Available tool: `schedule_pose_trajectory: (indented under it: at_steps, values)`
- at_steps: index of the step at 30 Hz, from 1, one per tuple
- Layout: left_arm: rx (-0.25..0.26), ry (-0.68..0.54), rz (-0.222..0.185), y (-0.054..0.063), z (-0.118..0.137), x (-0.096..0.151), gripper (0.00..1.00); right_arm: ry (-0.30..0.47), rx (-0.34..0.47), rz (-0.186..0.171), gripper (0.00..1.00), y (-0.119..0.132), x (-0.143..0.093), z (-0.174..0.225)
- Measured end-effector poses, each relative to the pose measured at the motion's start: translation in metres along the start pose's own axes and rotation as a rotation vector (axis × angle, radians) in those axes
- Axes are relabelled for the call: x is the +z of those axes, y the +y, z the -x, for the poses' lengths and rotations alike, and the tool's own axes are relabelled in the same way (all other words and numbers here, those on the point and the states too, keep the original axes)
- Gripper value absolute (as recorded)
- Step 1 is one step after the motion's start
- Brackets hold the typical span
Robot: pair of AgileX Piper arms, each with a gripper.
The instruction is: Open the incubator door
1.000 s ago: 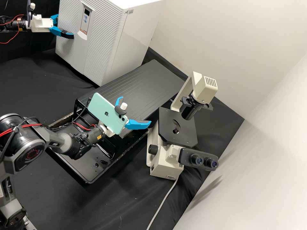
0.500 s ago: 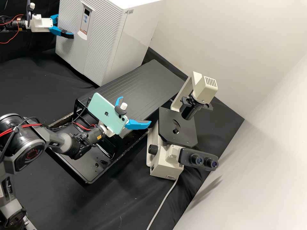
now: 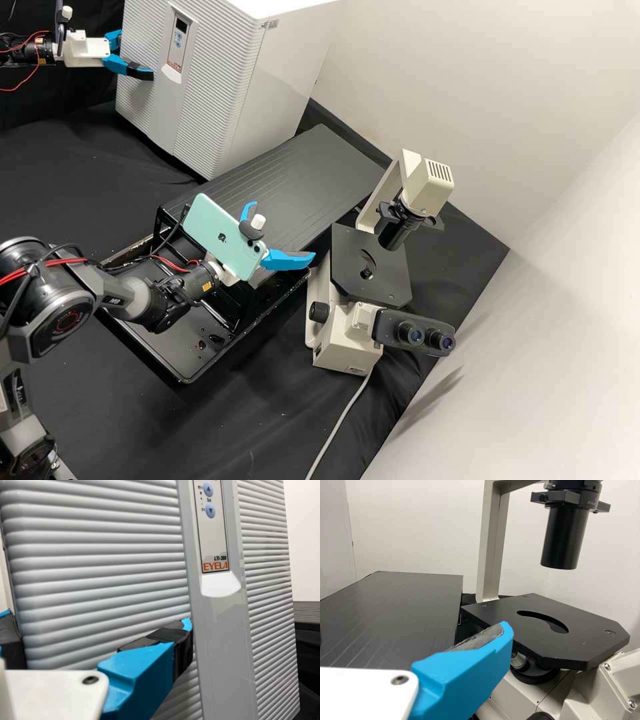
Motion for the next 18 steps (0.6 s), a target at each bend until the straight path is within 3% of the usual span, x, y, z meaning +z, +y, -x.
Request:
schedule_pose_trajectory:
  at_steps: [11,18]
  values:
    - [-0.032,0.043,-0.012,0.012,0.004,0.009,0.0,0.0,0.0,0.0,1.0,0.0,0.0,0.0]
    - [-0.044,0.04,-0.02,0.012,0.004,0.01,0.0,0.0,0.0,0.0,1.0,0.0,0.0,0.0]
